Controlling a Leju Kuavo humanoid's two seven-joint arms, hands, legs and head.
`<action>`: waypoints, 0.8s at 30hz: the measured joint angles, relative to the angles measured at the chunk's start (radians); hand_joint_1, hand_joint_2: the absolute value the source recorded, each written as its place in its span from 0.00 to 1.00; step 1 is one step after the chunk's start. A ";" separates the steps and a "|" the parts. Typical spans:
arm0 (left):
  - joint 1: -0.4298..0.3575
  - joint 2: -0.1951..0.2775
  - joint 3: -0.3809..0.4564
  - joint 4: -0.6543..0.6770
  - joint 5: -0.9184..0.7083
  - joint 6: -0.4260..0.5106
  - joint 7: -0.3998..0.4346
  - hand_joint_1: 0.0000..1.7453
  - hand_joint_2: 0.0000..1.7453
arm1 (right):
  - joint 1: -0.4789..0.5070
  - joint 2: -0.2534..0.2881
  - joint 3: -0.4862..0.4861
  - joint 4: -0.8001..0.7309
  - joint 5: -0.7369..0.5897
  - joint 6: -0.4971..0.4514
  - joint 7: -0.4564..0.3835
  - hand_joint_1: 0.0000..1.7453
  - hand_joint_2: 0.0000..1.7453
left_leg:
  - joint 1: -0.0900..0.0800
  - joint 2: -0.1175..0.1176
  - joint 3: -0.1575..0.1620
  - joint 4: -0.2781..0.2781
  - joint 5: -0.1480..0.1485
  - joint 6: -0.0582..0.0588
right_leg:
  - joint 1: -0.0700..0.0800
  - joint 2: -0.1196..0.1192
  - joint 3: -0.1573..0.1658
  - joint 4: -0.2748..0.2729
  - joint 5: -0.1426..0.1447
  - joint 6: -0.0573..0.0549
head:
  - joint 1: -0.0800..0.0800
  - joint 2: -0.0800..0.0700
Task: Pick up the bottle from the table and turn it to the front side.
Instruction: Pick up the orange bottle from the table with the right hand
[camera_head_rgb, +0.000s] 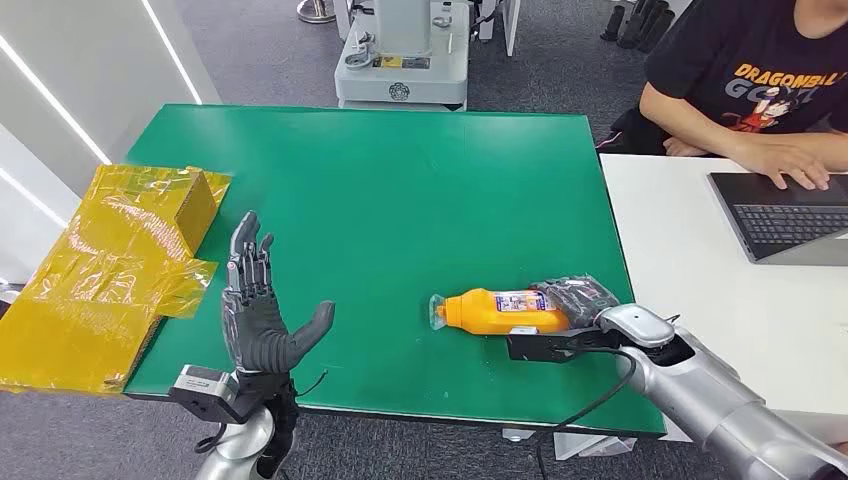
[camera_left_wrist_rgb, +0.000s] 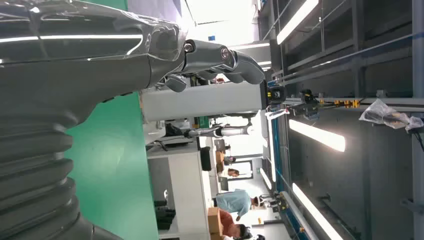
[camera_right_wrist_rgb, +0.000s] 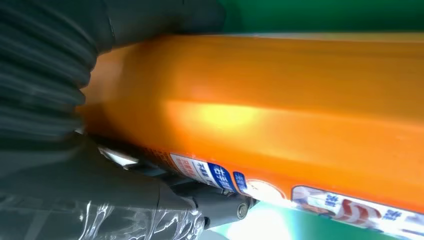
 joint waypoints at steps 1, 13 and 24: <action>0.001 -0.001 0.001 0.000 -0.001 0.000 0.000 0.00 1.00 | 0.011 0.007 -0.015 -0.001 0.002 -0.034 -0.002 1.00 1.00 | 0.000 0.000 0.000 0.000 0.000 0.000 | 0.000 0.000 0.000 0.000 0.000 0.000 | 0.000 0.000; -0.013 -0.031 0.002 0.020 -0.003 -0.032 0.020 0.00 1.00 | 0.251 0.182 -0.351 -0.144 -0.020 -0.521 -0.144 1.00 1.00 | 0.000 -0.002 -0.001 0.000 0.000 0.000 | 0.000 -0.002 -0.001 0.000 -0.001 0.000 | 0.000 0.000; -0.028 -0.040 -0.026 0.064 0.114 -0.096 0.048 0.00 1.00 | 0.347 0.247 -0.443 -0.220 -0.159 -0.649 -0.311 1.00 1.00 | 0.000 -0.001 -0.001 0.000 0.000 0.000 | 0.000 0.000 -0.001 0.000 -0.001 0.000 | 0.000 0.000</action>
